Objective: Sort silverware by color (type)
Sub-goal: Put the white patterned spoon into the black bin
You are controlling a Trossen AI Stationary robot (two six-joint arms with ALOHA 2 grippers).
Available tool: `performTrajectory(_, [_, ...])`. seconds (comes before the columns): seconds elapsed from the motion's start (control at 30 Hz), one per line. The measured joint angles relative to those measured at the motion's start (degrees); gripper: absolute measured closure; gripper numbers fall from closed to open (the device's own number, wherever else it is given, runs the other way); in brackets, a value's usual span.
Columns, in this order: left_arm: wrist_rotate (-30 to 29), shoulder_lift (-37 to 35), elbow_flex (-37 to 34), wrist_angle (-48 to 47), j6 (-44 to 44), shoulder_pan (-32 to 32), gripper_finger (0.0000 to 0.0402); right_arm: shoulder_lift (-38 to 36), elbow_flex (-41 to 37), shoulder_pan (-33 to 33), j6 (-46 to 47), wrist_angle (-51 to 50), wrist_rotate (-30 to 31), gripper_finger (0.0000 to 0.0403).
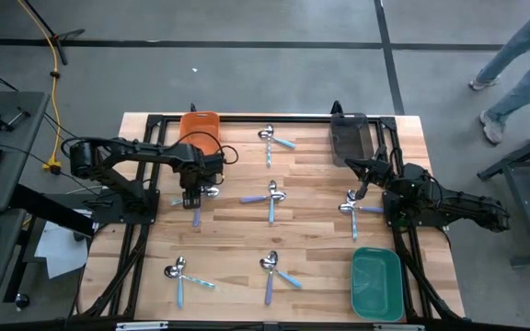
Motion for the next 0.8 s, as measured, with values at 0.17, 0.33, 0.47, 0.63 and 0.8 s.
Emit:
performTrajectory(0.17, [-0.75, 4.59, -0.02, 0.24, -0.39, -0.01, 0.0243, 0.0, 0.02, 0.0, -0.01, 0.0, 0.0, 0.0402])
performTrajectory(0.33, [-2.43, 8.43, 0.38, -0.14, -0.47, -0.11, 0.0243, 0.0, 0.02, 0.0, 0.0, 0.0, 0.0, 0.0402])
performTrajectory(0.47, [-2.58, 8.89, 0.46, -0.21, -0.46, -0.13, 0.0247, 0.0, 0.0, 0.0, 0.0, 0.02, -0.02, 0.0402])
performTrajectory(0.63, [-3.3, 7.6, 0.07, -0.02, -0.32, -0.52, 0.0281, 0.0, 0.0, 0.0, 0.0, 0.0, -0.02, 0.0402])
performTrajectory(0.8, [-3.62, 7.4, 0.0, -0.52, 0.17, -0.48, 0.033, 0.0, 0.0, 0.0, 0.0, 0.0, -0.02, 0.0402])
